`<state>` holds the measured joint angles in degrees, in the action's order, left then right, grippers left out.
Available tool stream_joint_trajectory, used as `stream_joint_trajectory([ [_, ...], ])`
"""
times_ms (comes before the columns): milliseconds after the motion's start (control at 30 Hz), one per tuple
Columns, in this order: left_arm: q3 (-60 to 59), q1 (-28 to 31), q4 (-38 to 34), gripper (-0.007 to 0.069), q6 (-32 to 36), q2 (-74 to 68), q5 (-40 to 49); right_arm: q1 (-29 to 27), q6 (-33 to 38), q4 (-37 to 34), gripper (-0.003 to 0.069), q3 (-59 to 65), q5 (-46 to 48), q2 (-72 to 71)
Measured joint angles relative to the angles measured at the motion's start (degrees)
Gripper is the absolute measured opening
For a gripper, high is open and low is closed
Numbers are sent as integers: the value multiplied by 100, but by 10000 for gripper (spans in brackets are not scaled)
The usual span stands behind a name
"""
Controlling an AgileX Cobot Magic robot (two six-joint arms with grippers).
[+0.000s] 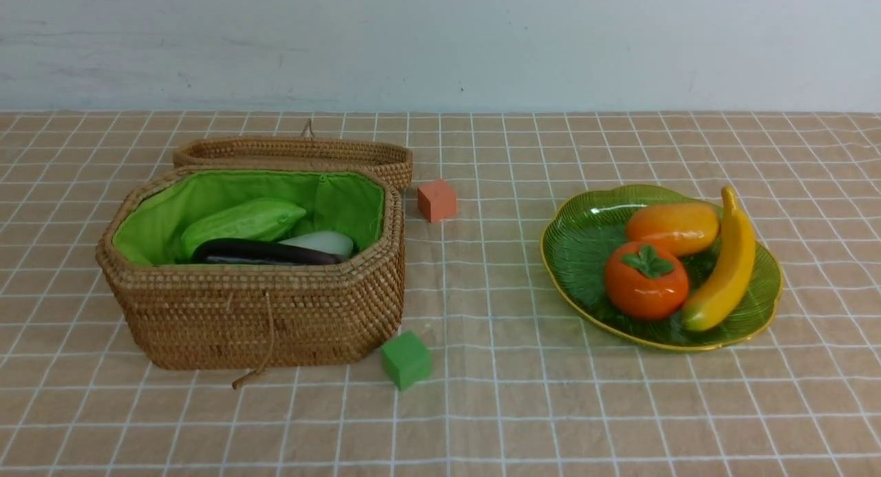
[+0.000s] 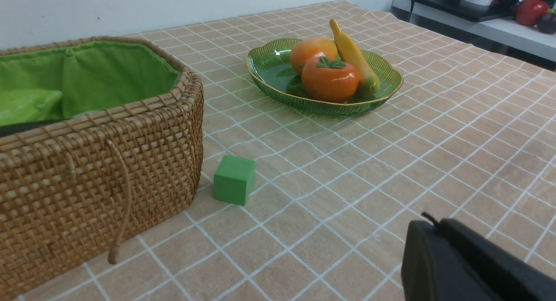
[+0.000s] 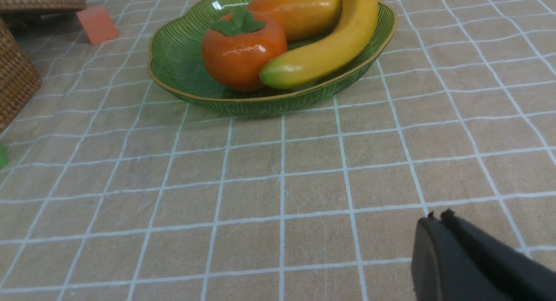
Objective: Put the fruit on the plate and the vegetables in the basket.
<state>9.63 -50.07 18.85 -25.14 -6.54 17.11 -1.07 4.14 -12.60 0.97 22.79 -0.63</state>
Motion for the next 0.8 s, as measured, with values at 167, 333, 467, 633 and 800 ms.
stream_joint_trajectory([
  [167, -25, 0, 0, -5, 0, 0, 0, 0, 4, 0, -7, 0, 6, 0],
  [333, -210, 989, -625, -6, 399, 52, -381, 0, 4, -4, -6, 0, 6, 0],
  [467, -616, 2550, -1582, -13, 1147, 255, -1159, 0, 4, -6, -6, 0, 6, 0],
  [633, -1082, 3942, -2140, -13, 1624, 687, -1287, 0, 6, -18, -4, 0, 6, 0],
  [800, -1118, 4293, -2235, -13, 1632, 702, 118, 0, 6, -18, 0, 0, 6, 0],
])
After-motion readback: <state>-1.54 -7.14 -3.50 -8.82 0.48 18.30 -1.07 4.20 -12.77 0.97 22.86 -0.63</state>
